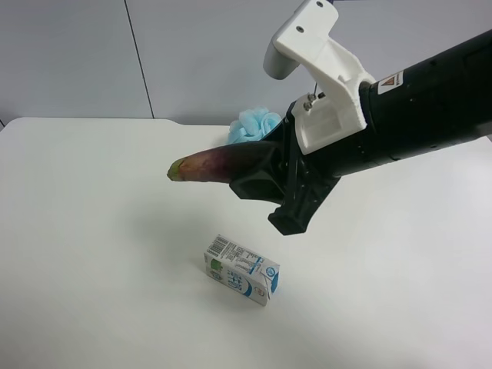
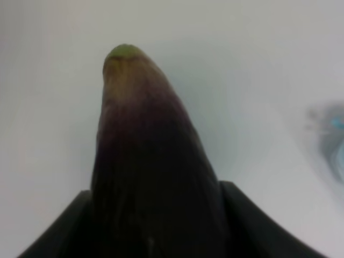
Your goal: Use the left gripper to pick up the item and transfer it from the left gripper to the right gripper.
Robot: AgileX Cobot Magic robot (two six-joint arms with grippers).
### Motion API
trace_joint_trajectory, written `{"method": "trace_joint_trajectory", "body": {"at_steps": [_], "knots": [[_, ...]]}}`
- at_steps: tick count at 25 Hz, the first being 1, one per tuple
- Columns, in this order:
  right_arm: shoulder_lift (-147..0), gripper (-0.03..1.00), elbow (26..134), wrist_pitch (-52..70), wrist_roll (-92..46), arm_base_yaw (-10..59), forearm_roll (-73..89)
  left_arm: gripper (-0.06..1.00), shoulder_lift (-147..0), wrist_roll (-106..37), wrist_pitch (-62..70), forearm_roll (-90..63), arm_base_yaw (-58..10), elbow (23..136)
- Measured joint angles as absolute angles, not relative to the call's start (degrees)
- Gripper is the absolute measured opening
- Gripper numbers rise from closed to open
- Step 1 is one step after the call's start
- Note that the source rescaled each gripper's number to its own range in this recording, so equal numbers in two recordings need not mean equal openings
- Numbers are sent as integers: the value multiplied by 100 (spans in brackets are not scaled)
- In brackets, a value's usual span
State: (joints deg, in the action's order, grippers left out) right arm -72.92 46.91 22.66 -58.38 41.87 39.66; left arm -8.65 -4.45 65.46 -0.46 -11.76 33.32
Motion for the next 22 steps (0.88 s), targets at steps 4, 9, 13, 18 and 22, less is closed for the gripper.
{"method": "trace_joint_trajectory", "body": {"at_steps": [4,9,13,18,22], "knots": [[-7292,0,4691,2266,-5838,4187,3966,99,-310,-428,6510,0,-1176,3121],[-7292,0,4691,2267,-5838,4187,3966,99,17,-426,6356,0,-1176,3086],[-7292,0,4691,2267,-5838,4187,3966,99,39,-426,6146,0,-1176,2921],[-7292,0,4691,2272,-5838,4187,3945,99,39,-426,6074,-33,-1176,2913],[-7292,0,4691,2167,-5710,4187,3785,99,39,-420,6071,-33,-1176,2908]]}}
